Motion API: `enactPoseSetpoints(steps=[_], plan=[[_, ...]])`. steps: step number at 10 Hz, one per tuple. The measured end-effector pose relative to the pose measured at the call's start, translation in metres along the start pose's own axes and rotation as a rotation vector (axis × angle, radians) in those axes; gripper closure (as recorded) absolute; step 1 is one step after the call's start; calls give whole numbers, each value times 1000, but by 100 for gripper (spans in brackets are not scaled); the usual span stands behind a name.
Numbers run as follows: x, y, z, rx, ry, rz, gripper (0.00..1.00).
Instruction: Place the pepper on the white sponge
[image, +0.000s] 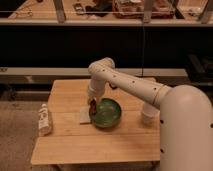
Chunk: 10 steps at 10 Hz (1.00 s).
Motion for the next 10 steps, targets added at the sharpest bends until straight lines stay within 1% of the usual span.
enactPoseSetpoints(steps=[2, 3, 5, 6, 7, 9, 10], plan=[[-8, -8, 2, 16, -56, -27, 78], [-8, -10, 1, 13, -80, -38, 78], [-8, -17, 1, 5, -112, -54, 78], [-8, -19, 1, 7, -137, -51, 78], [-8, -19, 2, 10, -152, -46, 78], [-9, -25, 10, 22, -181, -46, 78], [-10, -29, 19, 21, -193, -52, 78]])
